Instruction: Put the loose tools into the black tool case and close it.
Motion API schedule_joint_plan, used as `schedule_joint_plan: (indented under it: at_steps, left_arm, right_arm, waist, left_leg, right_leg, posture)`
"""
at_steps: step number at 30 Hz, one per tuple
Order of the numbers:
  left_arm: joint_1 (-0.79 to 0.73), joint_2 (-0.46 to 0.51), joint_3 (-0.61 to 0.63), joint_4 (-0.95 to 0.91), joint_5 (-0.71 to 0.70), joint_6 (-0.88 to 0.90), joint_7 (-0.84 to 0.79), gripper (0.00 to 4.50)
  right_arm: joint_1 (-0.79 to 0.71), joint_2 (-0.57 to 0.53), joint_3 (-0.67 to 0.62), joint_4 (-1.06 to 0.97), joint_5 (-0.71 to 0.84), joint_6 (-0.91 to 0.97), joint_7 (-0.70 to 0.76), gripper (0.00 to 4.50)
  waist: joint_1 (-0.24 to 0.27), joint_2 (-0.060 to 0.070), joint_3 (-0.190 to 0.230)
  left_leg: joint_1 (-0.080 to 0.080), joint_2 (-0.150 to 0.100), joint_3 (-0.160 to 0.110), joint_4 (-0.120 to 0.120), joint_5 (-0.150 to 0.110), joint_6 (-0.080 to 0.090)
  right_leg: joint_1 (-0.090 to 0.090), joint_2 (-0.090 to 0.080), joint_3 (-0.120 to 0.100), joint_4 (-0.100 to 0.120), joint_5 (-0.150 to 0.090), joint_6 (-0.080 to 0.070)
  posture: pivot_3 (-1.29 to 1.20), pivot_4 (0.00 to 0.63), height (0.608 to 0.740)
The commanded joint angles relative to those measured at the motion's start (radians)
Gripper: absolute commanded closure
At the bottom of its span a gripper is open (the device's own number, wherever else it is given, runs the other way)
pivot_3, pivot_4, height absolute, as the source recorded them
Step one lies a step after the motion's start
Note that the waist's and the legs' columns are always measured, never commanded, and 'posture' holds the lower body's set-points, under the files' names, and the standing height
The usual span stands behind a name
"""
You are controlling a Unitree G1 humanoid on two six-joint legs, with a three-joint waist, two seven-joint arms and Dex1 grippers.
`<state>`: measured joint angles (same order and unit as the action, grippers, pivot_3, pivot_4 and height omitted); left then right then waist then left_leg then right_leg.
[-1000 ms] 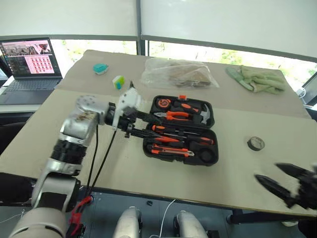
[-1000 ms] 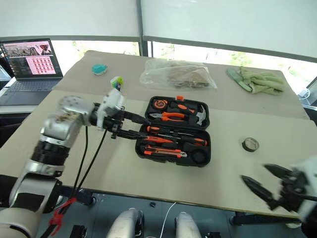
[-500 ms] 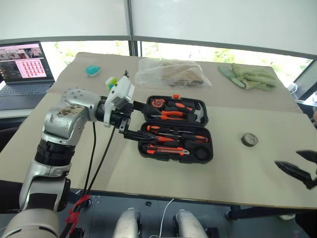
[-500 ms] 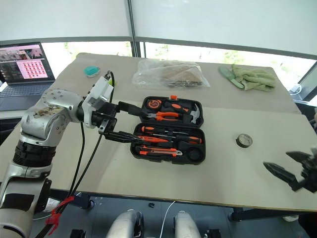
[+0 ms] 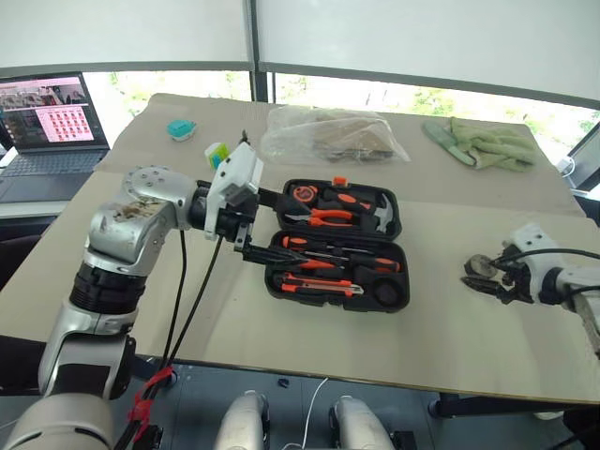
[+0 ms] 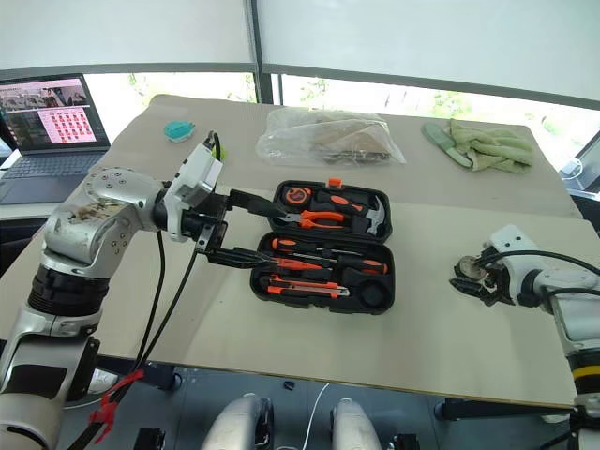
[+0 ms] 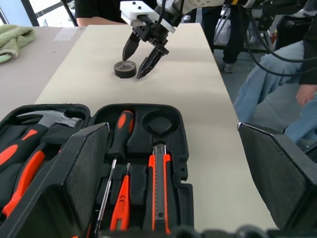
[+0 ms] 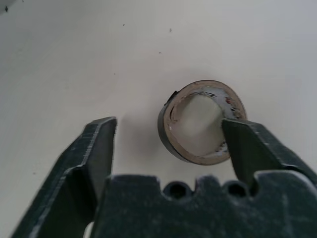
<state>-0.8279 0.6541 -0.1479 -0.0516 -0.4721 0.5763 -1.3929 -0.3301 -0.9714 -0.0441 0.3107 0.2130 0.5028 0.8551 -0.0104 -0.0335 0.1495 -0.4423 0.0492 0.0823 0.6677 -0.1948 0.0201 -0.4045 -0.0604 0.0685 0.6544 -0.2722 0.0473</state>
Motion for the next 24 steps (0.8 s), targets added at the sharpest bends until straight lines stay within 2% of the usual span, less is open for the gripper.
schedule_joint_plan:
  at_steps: [1,2,3,4,8,11,15,17,19,24]
  left_arm:
    - [-0.02,0.0,0.007,0.002,0.005,-0.029,0.006,0.0]
    - [-0.019,0.0,0.006,0.004,0.007,-0.033,0.007,0.0]
    - [-0.018,0.0,0.006,0.007,0.008,-0.037,0.007,0.0]
    - [-0.018,0.0,0.005,0.008,0.01,-0.041,0.009,0.0]
    - [-0.02,-0.005,0.001,0.004,0.01,-0.046,0.014,0.0]
    - [-0.02,-0.006,-0.004,0.001,0.011,-0.048,0.014,0.0]
    - [-0.003,0.01,-0.024,-0.014,0.022,-0.058,-0.009,0.0]
    - [0.021,0.027,-0.043,-0.029,0.031,-0.074,-0.034,0.0]
    - [0.036,0.03,-0.059,-0.034,0.041,-0.094,-0.046,0.0]
    - [0.045,0.017,-0.08,-0.026,0.064,-0.134,-0.046,0.0]
  right_arm:
    - [-0.019,-0.001,-0.009,0.024,-0.024,-0.054,0.022,2.1]
    - [-0.019,0.001,-0.013,0.029,-0.024,-0.06,0.022,2.31]
    - [-0.019,0.004,-0.016,0.031,-0.024,-0.064,0.022,2.83]
    - [-0.015,0.006,-0.021,0.031,-0.025,-0.071,0.018,3.02]
    - [0.002,0.018,-0.045,0.025,-0.017,-0.081,-0.001,4.43]
    - [0.036,0.02,-0.083,-0.031,0.01,-0.096,0.016,4.47]
    - [0.112,0.01,-0.155,-0.316,0.173,-0.007,0.126,4.47]
    - [0.135,-0.016,-0.132,-0.567,0.274,0.092,0.17,4.47]
    - [0.117,-0.03,-0.08,-0.714,0.321,0.185,0.168,4.47]
    - [0.076,-0.075,0.069,-0.842,0.289,0.271,0.175,4.47]
  waist:
    - [0.0,0.0,0.0]
    - [0.0,0.0,0.0]
    - [0.0,0.0,0.0]
    - [-0.001,0.0,0.0]
    - [-0.002,0.0,0.0]
    - [-0.002,0.0,0.0]
    - [-0.002,0.001,0.0]
    - [-0.005,0.001,0.001]
    - [-0.01,0.003,0.001]
    - [0.006,0.001,0.003]
  left_leg:
    - [0.0,0.0,0.0,0.0,0.0,0.0]
    - [0.0,0.0,0.0,0.0,0.0,0.0]
    - [0.0,0.0,0.0,0.0,0.0,0.0]
    - [0.0,0.0,0.0,0.0,0.0,0.0]
    - [0.0,0.0,0.0,0.0,0.0,0.0]
    - [0.0,0.0,0.0,0.0,0.0,0.0]
    - [0.0,0.0,0.0,0.0,0.0,0.0]
    - [0.001,0.0,0.0,0.0,0.0,0.0]
    - [0.001,0.001,-0.001,-0.001,0.0,0.0]
    - [0.002,0.001,-0.001,0.0,0.0,0.0]
  right_leg:
    - [0.0,0.0,0.0,0.0,0.0,0.0]
    - [0.0,0.0,0.0,0.0,0.0,0.0]
    - [0.0,0.0,0.0,0.0,0.0,0.0]
    - [0.0,0.0,0.0,0.0,0.0,0.0]
    - [0.0,0.0,0.0,0.001,0.0,0.0]
    - [0.0,0.0,0.0,0.001,0.0,0.0]
    - [0.0,0.0,0.0,0.001,0.0,0.0]
    - [0.0,0.0,0.0,0.002,0.0,0.0]
    - [0.0,0.001,0.001,0.003,0.0,0.0]
    - [0.001,0.001,0.0,0.002,0.0,0.0]
  posture:
    - [0.0,0.15,0.74]
    - [0.0,0.15,0.74]
    - [0.0,0.15,0.74]
    - [0.0,0.15,0.74]
    - [0.0,0.15,0.74]
    - [0.0,0.15,0.74]
    - [0.0,0.15,0.74]
    - [0.0,0.15,0.74]
    - [0.0,0.15,0.74]
    - [0.0,0.15,0.74]
